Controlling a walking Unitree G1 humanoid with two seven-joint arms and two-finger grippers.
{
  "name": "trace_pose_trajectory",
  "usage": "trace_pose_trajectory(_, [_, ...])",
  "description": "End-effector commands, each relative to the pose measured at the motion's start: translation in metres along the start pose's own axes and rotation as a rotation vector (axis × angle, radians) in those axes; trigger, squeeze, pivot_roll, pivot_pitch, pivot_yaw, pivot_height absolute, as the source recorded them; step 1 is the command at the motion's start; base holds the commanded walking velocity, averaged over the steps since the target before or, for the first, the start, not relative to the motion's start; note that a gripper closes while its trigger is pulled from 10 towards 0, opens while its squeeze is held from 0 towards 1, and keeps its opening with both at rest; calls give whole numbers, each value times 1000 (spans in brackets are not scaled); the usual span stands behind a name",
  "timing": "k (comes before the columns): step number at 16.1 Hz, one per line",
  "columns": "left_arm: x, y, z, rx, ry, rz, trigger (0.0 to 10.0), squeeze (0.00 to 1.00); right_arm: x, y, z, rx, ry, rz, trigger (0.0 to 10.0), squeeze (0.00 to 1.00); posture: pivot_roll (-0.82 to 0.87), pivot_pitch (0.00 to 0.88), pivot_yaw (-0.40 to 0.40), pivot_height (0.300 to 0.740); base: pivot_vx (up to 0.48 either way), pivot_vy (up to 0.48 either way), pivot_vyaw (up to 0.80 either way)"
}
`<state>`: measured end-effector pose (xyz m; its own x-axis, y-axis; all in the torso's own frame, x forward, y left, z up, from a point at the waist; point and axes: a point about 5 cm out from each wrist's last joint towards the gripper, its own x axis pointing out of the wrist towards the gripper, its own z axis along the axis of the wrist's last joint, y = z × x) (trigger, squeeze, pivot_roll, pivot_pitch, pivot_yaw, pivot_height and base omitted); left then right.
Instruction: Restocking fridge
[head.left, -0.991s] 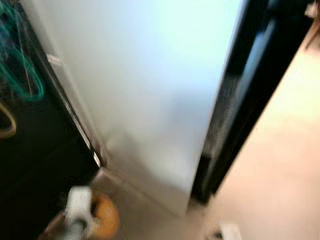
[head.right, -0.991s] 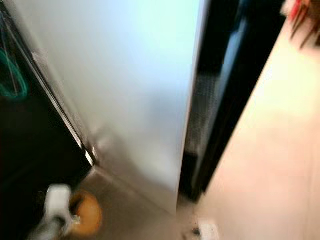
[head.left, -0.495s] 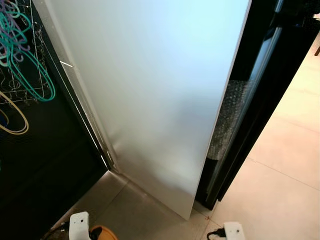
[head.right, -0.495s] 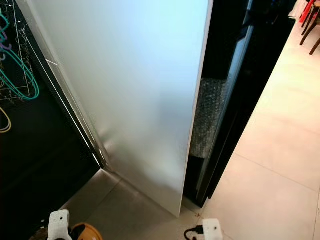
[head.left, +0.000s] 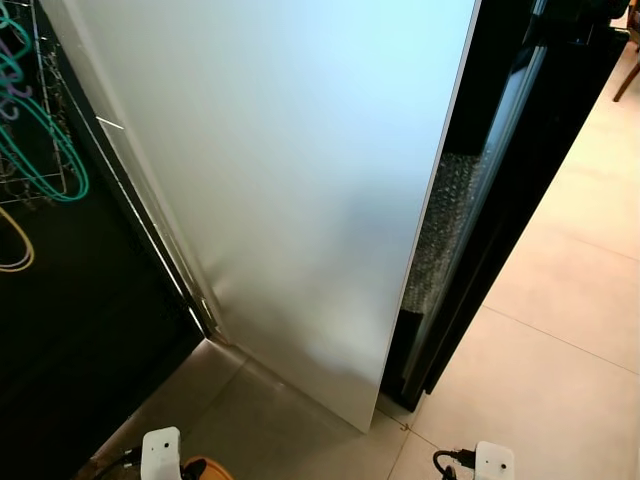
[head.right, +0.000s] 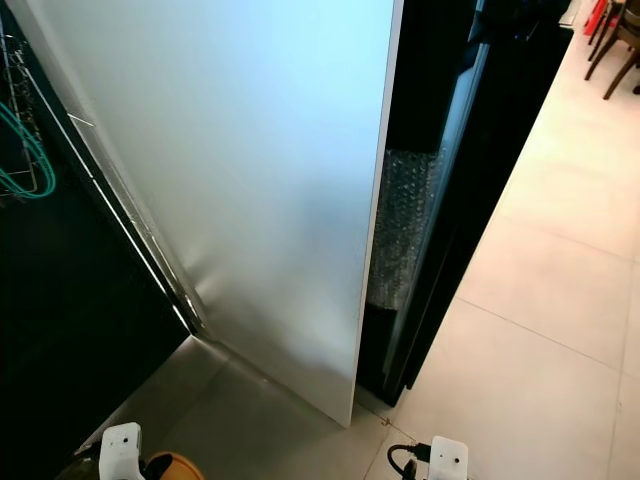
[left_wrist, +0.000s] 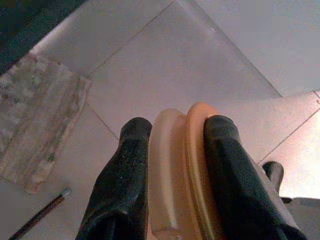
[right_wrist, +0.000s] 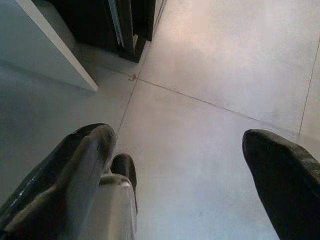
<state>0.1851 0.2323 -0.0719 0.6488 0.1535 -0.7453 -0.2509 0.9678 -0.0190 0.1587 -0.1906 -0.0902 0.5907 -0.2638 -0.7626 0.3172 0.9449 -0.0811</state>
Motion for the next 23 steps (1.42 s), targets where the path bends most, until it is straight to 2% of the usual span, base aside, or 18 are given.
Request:
trace_pose_trajectory(1, [-2,3,-9,-16,30,18,10000,0,0,1,-4,-2,39,16,10000,0,15,76,20,740,0,0,-800])
trace_pose_trajectory(11, [-3,9,-12,-22,52,35,10000,0,-1,3,-6,5,50,26,10000,0,17,80,30,740,0,0,-800])
trace_pose_trajectory(14, [-3,9,-12,-45,43,38,10000,0,0,3,-3,-7,28,32,10000,0,18,79,29,740,0,0,-190])
trace_pose_trajectory(18, [-2,14,-7,-433,1,76,10000,0,0,2,-1,-5,10,35,10000,0,17,77,27,740,0,0,0])
trace_pose_trajectory(21, [-2,17,-7,-483,7,90,10000,0,0,2,1,-1,-19,29,10000,0,14,74,27,740,0,0,0])
trace_pose_trajectory(23, [-2,17,-8,-518,3,90,10000,0,-2,1,5,22,-89,13,10000,0,8,74,27,740,0,0,0])
